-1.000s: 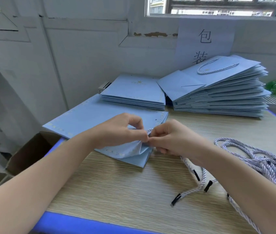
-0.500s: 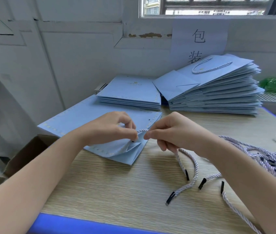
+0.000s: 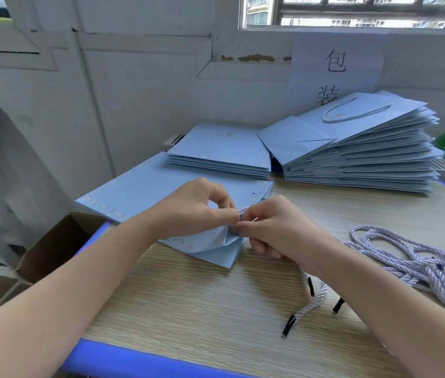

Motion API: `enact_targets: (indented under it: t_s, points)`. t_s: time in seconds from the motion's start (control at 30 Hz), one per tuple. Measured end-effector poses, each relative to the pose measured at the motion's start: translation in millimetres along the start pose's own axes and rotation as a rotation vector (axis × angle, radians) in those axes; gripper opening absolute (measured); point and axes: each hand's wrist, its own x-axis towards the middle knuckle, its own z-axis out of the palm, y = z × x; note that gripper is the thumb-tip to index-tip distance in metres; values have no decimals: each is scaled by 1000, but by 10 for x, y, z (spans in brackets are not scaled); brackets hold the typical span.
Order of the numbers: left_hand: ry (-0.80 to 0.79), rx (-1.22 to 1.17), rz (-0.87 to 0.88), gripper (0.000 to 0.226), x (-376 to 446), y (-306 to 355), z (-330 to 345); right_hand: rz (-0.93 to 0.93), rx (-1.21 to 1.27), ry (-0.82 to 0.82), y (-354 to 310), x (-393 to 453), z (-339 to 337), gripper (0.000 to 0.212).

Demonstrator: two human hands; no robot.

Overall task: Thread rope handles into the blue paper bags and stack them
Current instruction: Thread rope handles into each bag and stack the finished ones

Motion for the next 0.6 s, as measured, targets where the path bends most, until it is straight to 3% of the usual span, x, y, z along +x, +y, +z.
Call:
enact_targets:
  t_s: [0.1,0.23,0.3,0.4,0.6]
  points:
    - [-17,76,-1,17,39,-13,21,25,-21,2,3,35,-13,17]
    - [-133,245,-3,53,55,-66,-7,56,-198,-42,-23,-12,-251,14]
    - [-140,284,-12,62,53,-94,-24,52,-292,21,-8,-26,-401,14]
    - [-69,322,-28,51,59,-100,-23,16,-354,163,41,-9,-540,16]
    - [92,323,55,11,117,-186,60,5,-388,171,72,15,-541,35]
